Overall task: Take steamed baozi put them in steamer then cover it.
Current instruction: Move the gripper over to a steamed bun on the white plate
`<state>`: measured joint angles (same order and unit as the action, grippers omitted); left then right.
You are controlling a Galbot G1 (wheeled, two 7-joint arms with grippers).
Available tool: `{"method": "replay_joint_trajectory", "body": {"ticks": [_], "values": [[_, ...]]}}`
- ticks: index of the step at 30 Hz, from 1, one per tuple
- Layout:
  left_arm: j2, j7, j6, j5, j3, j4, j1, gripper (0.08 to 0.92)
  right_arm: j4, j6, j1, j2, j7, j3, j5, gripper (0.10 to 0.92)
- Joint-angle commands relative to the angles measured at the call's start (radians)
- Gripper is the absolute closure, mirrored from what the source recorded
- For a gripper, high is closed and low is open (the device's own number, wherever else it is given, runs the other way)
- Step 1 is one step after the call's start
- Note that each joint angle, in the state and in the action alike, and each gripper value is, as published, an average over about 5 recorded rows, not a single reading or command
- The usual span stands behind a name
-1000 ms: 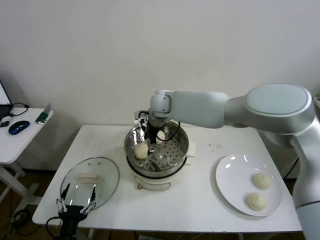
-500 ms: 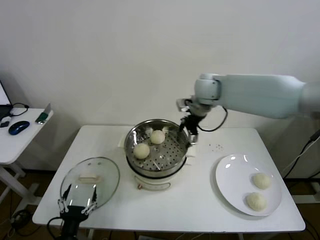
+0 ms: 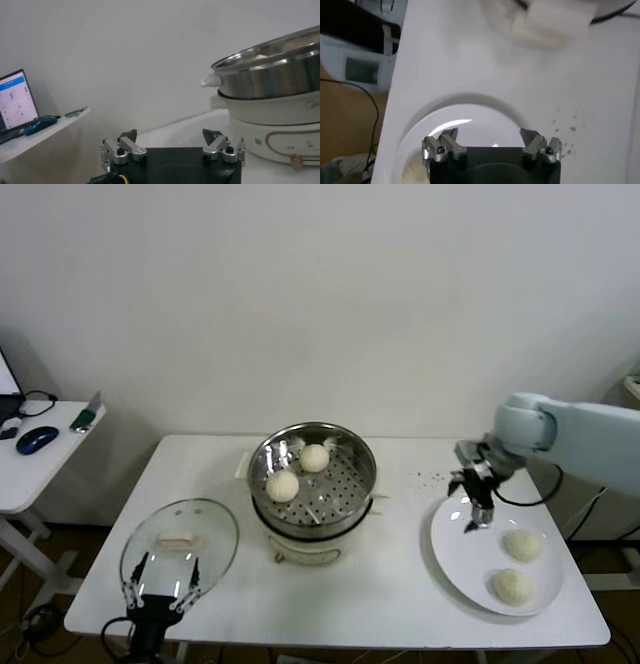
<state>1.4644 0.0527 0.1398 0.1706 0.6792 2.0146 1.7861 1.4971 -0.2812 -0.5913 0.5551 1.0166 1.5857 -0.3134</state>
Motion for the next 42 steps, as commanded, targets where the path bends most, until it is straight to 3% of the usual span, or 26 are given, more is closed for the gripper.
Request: {"method": "replay_joint_trajectory", "body": {"ticks": [1,12,30,42], "values": [[0.012,0.000,-0.008,0.017,0.001,-0.002,0.001,0.177,0.004,0.020,0.340,-0.175,0.019,-0.222,0.214,0.203],[0.023,0.004,-0.029,0.034,0.003,-0.009,0.000,0.177,-0.050,0.023,0.494,-0.154,0.028,-0.362,0.262,0.203],[0.024,0.007,-0.029,0.037,0.006,-0.010,0.005,0.177,-0.083,0.029,0.447,-0.123,0.053,-0.337,0.256,0.204],[0.026,0.009,-0.032,0.041,0.005,-0.009,0.006,0.177,-0.093,0.049,0.404,-0.105,0.058,-0.310,0.256,0.346]]}}
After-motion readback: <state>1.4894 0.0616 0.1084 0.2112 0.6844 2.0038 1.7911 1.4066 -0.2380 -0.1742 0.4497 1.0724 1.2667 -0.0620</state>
